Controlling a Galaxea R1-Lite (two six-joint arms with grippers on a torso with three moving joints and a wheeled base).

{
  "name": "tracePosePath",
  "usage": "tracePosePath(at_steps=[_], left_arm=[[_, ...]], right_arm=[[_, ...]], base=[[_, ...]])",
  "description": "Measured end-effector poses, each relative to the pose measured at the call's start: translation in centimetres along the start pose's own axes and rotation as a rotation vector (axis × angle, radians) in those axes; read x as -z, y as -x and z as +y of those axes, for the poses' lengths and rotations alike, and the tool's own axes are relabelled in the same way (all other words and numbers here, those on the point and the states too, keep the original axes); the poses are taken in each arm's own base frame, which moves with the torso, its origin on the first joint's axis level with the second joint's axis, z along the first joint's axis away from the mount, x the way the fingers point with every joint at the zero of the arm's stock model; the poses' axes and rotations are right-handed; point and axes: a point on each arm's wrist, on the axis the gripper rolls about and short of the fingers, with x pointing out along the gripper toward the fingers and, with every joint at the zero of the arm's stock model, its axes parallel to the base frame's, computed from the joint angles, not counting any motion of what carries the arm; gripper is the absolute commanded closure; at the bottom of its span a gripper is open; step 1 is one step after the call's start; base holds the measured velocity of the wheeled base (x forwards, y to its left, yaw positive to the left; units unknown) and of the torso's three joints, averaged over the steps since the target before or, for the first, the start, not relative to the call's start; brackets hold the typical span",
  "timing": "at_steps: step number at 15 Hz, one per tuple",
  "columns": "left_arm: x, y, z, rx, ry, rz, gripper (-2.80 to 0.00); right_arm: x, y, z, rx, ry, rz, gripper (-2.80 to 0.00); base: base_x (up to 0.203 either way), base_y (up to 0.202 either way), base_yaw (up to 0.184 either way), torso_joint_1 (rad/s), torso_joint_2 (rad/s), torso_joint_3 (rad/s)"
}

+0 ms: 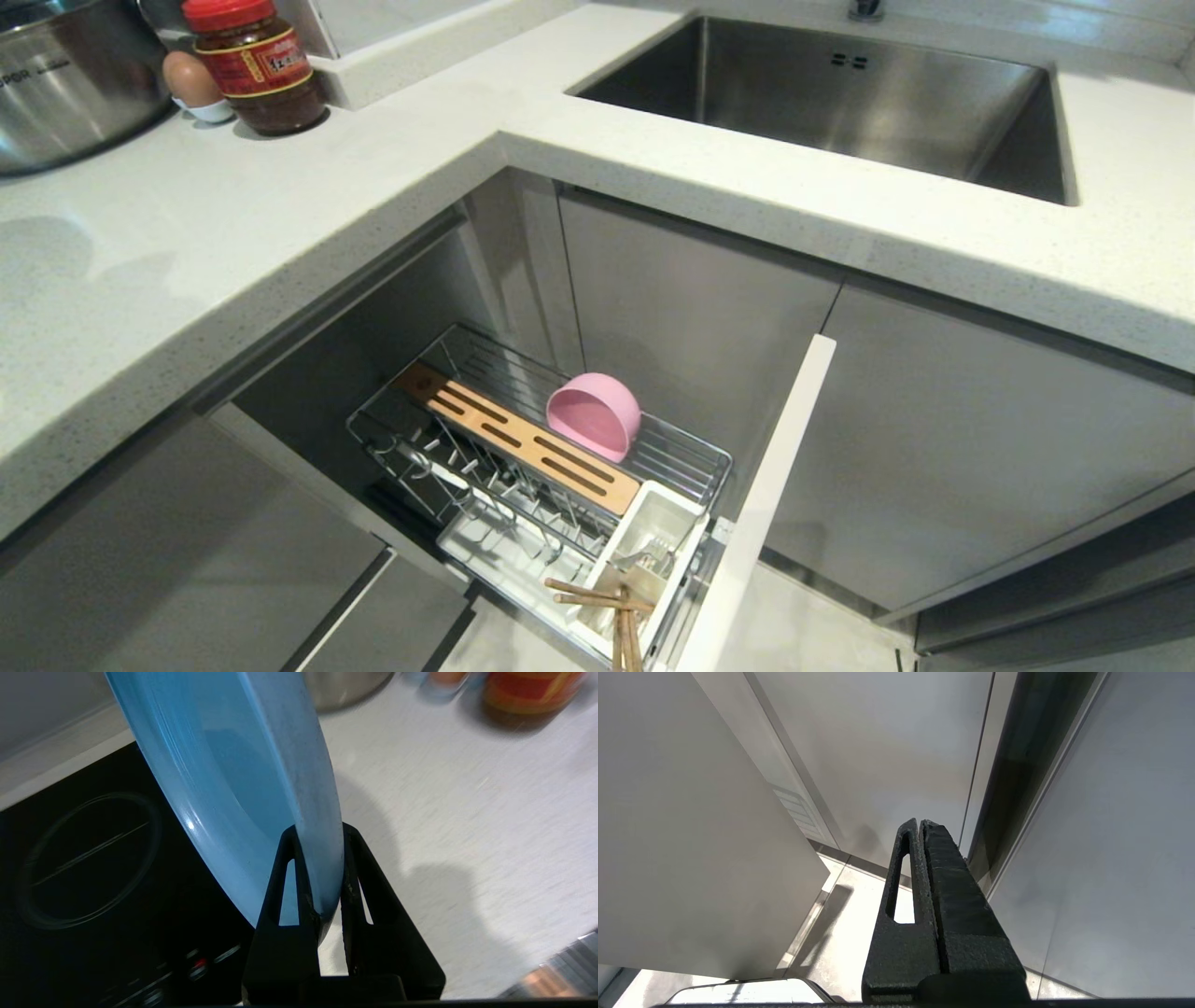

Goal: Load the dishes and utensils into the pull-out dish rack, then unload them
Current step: Take the plate out of the cupboard

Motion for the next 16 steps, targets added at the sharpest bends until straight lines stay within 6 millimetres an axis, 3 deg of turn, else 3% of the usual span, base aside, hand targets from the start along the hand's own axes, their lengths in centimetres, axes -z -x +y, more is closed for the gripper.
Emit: tracePosePath(at_steps=[6, 16], left_arm=[[1.8, -1.8, -1.1, -0.009, -0.393, 0.296, 0.00], [3.2, -5.6, -5.5, 0.025, -0.697, 0.534, 0.00]], right_arm=[[0.0, 0.0, 0.0, 0.000, 0.000, 0.000, 0.00], [0.0, 0.0, 0.0, 0.000, 0.000, 0.000, 0.00]], base=[[0.000, 0.000, 0.000, 0.000, 0.00, 0.000], [0.000, 0.000, 0.000, 0.000, 0.00, 0.000]])
